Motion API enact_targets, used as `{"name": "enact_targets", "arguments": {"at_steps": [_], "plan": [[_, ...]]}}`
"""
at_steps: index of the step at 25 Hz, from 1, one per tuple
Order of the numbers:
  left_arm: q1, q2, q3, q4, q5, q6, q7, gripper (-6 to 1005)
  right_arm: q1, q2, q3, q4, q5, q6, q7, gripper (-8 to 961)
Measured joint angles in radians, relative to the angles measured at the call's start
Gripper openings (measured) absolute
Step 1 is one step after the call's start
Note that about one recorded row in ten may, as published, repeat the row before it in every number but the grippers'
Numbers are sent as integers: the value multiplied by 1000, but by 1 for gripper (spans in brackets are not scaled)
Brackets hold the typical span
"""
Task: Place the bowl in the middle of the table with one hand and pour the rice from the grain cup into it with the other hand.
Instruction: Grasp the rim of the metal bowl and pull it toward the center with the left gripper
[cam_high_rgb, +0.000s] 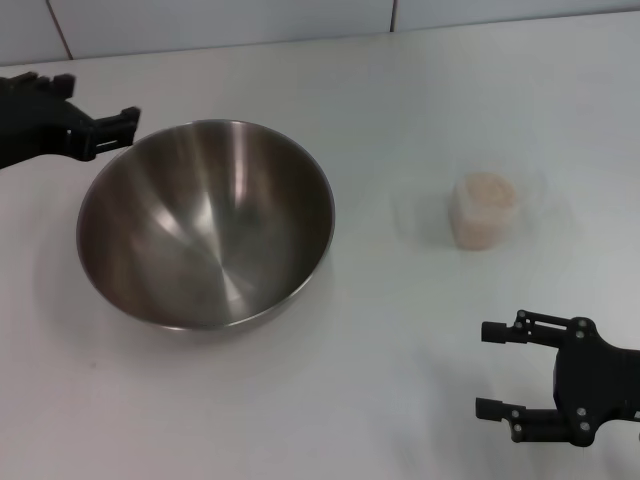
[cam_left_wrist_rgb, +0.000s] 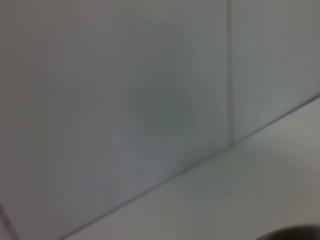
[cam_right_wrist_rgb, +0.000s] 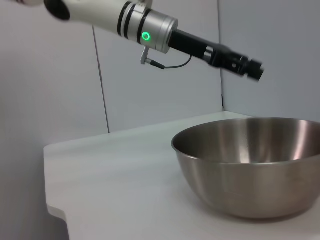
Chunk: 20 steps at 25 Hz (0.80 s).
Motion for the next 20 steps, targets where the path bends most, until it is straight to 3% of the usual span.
{"name": "enact_targets", "arguments": {"at_steps": [1,2,3,4,5,6,7,8,9,10,11,12,13,15,20], "plan": [[-21,-18,-36,-43,-47,-180,57,788,1,0,1,0,0,0,0,775],[-21,-18,-36,-43,-47,-180,57,787,1,0,1,0,0,0,0,775],[-30,-70,-124,-62,-159,-366,186,787,1,0,1,0,0,0,0,775],[-19,-159,-263,-47,-316,-512,373,786,1,0,1,0,1,0,0,775],[-8,-225,-360,-30,-405,-598,497,786,1,0,1,0,1,0,0,775],[9,-474,-707,23,-573,-871,904,786,1,0,1,0,1,-1,0,775],[9,-474,-707,23,-573,-871,904,786,1,0,1,0,1,-1,0,775],[-4,-543,-830,29,-596,-950,1014,786,2,4,0,0,2,-1,0,775],[-33,-661,-1055,53,-613,-1110,1254,786,2,4,0,0,2,-1,0,775],[-33,-661,-1055,53,-613,-1110,1254,786,2,6,1,-2,2,-2,0,775],[-47,-694,-1131,65,-606,-1150,1320,787,-1,8,5,-7,2,-5,-1,775],[-47,-694,-1131,65,-606,-1150,1320,787,-1,8,5,-7,2,-5,-1,775],[-71,-722,-1325,99,-593,-1243,1517,787,-2,10,8,-12,2,-7,-1,775],[-72,-715,-1338,97,-569,-1235,1533,787,-3,14,9,-21,0,-9,-1,775],[-87,-688,-1243,116,-523,-1211,1469,789,-3,18,9,-27,-1,-11,-1,774]]}}
